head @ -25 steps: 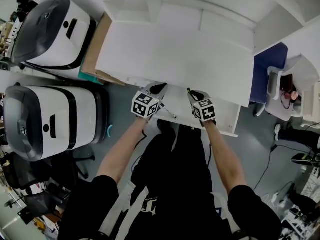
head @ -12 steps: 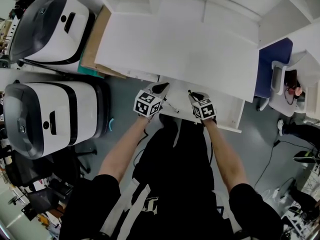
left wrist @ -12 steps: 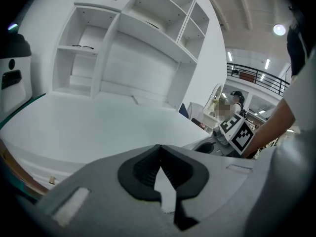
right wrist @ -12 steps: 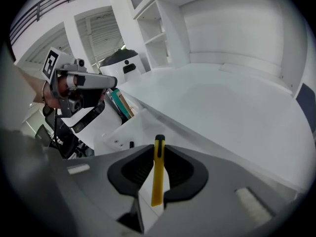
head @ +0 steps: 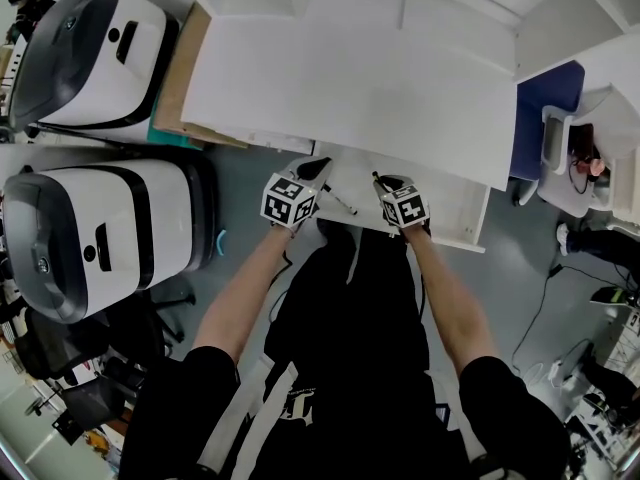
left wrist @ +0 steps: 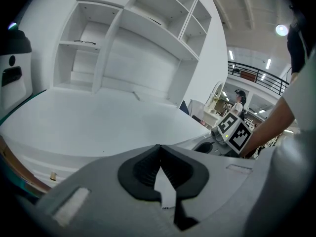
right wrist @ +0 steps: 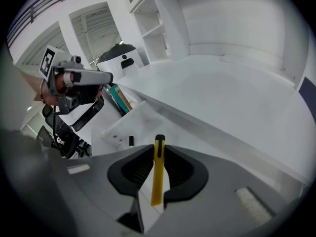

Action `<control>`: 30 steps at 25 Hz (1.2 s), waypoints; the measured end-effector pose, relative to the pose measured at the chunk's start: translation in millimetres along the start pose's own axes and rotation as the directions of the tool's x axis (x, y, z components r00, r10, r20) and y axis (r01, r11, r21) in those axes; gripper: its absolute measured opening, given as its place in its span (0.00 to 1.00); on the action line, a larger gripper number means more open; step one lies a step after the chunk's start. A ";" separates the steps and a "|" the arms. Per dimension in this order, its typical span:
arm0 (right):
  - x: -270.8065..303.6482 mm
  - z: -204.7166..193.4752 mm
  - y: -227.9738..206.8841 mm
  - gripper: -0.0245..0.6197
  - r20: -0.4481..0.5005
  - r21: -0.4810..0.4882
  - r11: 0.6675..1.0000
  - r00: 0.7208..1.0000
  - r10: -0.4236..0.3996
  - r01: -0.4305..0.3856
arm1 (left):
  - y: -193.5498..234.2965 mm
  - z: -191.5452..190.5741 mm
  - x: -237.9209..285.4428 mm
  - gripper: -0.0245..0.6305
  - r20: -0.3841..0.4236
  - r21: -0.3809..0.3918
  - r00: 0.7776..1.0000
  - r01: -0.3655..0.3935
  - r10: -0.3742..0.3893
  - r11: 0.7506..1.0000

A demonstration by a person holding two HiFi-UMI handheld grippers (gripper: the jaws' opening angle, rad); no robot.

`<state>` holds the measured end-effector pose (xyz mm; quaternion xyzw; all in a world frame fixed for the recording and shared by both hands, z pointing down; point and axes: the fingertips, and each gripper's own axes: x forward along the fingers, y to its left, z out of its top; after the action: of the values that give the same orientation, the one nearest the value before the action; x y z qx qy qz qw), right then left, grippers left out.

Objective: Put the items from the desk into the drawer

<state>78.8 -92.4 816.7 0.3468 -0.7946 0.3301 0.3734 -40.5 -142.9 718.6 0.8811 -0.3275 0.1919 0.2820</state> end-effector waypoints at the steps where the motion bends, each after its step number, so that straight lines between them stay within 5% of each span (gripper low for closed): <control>1: 1.0 -0.5 -0.3 0.14 -0.003 0.000 1.000 1.000 0.001 -0.001 | 0.5 -0.5 0.3 0.04 -0.001 0.000 1.000 0.001 -0.001 1.000; 21: 3.5 3.4 2.6 0.17 -0.005 0.001 1.000 1.000 -0.023 0.023 | 7.7 -1.6 -11.2 0.04 0.004 0.001 1.000 -0.001 0.001 1.000; 30: -22.3 29.0 -0.6 0.16 0.077 -0.002 0.999 0.996 -0.048 0.048 | 5.7 18.5 -18.7 0.04 0.042 0.016 0.999 -0.006 0.006 1.000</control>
<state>79.4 -108.7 783.8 0.3776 -0.8005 0.3057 0.3511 -54.8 -149.3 696.7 0.8862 -0.3343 0.1771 0.2674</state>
